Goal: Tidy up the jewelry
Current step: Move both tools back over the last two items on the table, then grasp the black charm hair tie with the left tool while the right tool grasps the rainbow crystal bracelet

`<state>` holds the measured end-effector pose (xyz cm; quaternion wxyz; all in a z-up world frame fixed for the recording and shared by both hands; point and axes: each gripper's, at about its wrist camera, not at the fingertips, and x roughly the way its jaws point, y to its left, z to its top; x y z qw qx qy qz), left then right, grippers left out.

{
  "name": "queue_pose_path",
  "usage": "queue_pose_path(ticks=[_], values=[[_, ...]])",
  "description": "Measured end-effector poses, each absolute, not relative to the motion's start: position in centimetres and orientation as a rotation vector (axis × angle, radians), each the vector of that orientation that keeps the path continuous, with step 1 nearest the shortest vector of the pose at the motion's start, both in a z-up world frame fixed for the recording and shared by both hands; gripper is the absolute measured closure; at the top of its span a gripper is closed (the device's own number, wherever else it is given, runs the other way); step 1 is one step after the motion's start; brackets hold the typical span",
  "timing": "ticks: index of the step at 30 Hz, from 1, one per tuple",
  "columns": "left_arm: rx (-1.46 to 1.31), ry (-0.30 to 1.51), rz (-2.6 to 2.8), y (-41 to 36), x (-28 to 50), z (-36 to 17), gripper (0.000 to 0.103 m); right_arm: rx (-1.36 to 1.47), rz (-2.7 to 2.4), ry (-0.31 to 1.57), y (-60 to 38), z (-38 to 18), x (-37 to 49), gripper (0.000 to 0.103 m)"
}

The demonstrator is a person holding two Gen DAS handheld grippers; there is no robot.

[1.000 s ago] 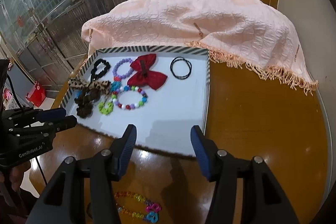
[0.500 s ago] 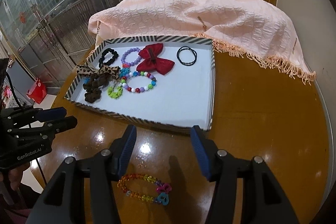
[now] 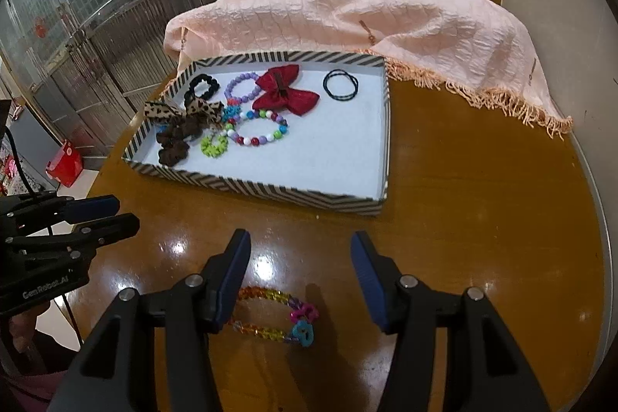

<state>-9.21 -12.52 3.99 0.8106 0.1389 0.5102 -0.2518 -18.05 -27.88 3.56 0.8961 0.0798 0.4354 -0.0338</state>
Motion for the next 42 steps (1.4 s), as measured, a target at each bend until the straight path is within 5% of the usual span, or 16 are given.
queue_pose_path(ticks=[42], values=[[0.378, 1.381, -0.777, -13.1, -13.7, -3.6, 0.077, -0.164, 0.143, 1.113, -25.3, -3.3, -16.3, 0.048]])
